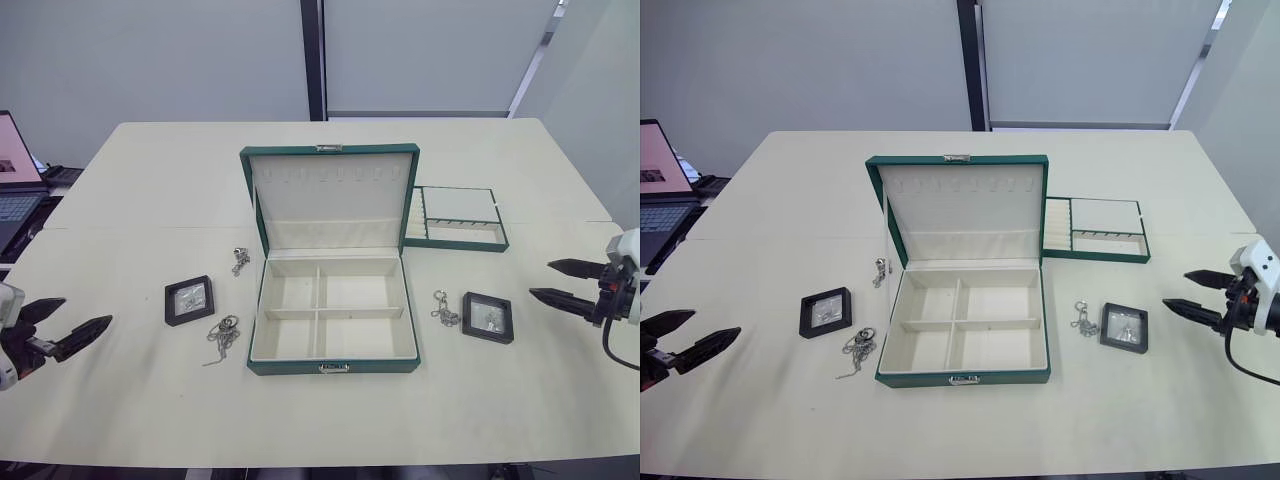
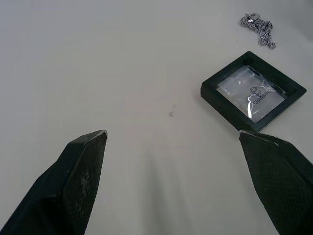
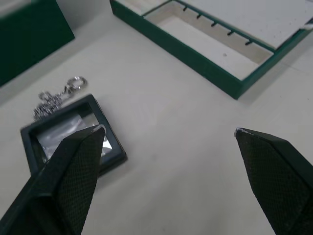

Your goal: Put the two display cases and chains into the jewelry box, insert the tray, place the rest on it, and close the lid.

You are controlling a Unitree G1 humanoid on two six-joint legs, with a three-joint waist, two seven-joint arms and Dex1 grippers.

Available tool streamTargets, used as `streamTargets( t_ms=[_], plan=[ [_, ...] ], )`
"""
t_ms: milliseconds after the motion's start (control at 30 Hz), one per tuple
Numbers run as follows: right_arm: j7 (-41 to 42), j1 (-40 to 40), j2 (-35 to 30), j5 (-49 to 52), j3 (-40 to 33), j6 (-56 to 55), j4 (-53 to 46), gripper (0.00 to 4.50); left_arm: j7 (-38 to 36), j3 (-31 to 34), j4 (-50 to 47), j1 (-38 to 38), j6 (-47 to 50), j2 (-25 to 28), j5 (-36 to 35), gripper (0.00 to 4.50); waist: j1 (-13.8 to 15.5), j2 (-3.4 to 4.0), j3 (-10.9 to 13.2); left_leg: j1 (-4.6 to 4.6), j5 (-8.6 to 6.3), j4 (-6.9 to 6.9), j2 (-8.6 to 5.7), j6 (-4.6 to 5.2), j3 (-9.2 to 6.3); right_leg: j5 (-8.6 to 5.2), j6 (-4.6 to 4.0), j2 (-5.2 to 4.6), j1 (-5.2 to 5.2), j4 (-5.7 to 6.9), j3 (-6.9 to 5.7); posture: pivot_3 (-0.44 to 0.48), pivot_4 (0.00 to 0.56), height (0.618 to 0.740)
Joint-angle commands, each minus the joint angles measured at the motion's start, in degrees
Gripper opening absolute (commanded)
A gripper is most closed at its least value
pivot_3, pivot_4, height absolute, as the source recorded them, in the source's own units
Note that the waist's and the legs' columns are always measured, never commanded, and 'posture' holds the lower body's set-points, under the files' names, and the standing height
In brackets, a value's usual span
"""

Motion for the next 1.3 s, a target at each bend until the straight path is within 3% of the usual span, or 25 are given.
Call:
streamTargets(
  t_ms=[33, 200, 333, 433, 600, 933, 1167, 1300],
  plan=[
    [0.7, -0.6, -2.2, 7.9, -4.1, 8.4, -13.2, 4.50, 0.3, 3.1, -4.4, 0.4, 0.8, -1.4, -2.9, 4.48, 0.1, 0.02, 0.0, 0.00, 0.00, 0.00, 0.00, 0.00, 0.00, 0.00, 0.00, -0.01, 0.00, 0.00, 0.01, 0.000, 0.150, 0.740],
    [-1.8, -2.2, -2.3, 16.7, -4.5, 17.6, -29.1, 4.50, 3.6, 2.9, -9.6, 1.5, 2.3, -5.0, -4.2, 4.48, 0.1, -0.01, 0.0, -0.01, 0.00, 0.01, 0.00, 0.00, -0.29, 0.00, 0.00, 0.00, 0.04, -0.01, -0.06, 0.000, 0.150, 0.740],
    [-7.4, -10.5, 1.7, 26.9, -1.4, 24.2, -38.3, 4.50, 8.6, 0.4, -14.8, 2.3, 0.2, -11.9, -3.7, 4.48, 0.1, -0.03, 0.0, -0.02, 0.00, 0.02, -0.02, 0.00, -0.38, 0.00, 0.00, -0.02, 0.04, -0.04, -0.04, 0.000, 0.150, 0.740],
    [-8.4, -14.4, 3.8, 27.8, 2.7, 24.9, -41.7, 4.50, 10.8, -1.1, -17.0, 3.6, -1.5, -16.3, -3.3, 4.48, 0.2, -0.12, -0.1, -0.04, 0.00, 0.02, -0.01, 0.00, -0.53, 0.00, 0.00, -0.01, 0.06, -0.04, -0.13, 0.000, 0.150, 0.740],
    [-8.8, -20.1, 7.6, 25.6, 10.1, 24.0, -42.4, 4.50, 15.5, -4.2, -22.8, 6.8, -2.7, -23.3, -3.1, 4.48, 0.4, -0.29, -0.1, -0.07, 0.00, 0.05, -0.03, 0.00, -0.67, 0.00, 0.00, -0.11, 0.06, -0.06, -0.16, 0.000, 0.150, 0.740],
    [-7.4, -26.3, 21.4, 9.0, 29.2, 11.0, -39.7, 4.50, 26.5, -17.7, -34.5, 12.1, -7.9, -36.5, 3.4, 4.48, 0.3, -0.33, -0.2, -0.06, 0.02, 0.07, -0.10, -0.03, -0.84, 0.00, 0.00, -0.07, 0.10, -0.05, -0.34, 0.000, 0.150, 0.740],
    [-11.8, -31.0, 31.6, 10.6, 31.5, 14.7, -39.9, 4.50, 32.4, -24.9, -34.3, 14.3, -13.0, -42.2, 9.4, 4.48, -0.1, -0.31, -0.2, -0.06, 0.03, 0.06, -0.15, -0.07, -0.85, 0.01, 0.00, -0.08, 0.06, -0.06, -0.31, 0.000, 0.150, 0.740],
    [-12.7, -33.4, 33.1, 7.5, 34.9, 16.4, -39.4, 4.50, 34.1, -27.4, -32.4, 13.7, -15.0, -43.0, 11.1, 4.48, -0.4, -0.30, -0.2, -0.04, 0.02, 0.04, -0.22, -0.05, -0.82, 0.01, 0.00, -0.08, 0.02, -0.08, -0.16, 0.000, 0.150, 0.740]
  ],
)
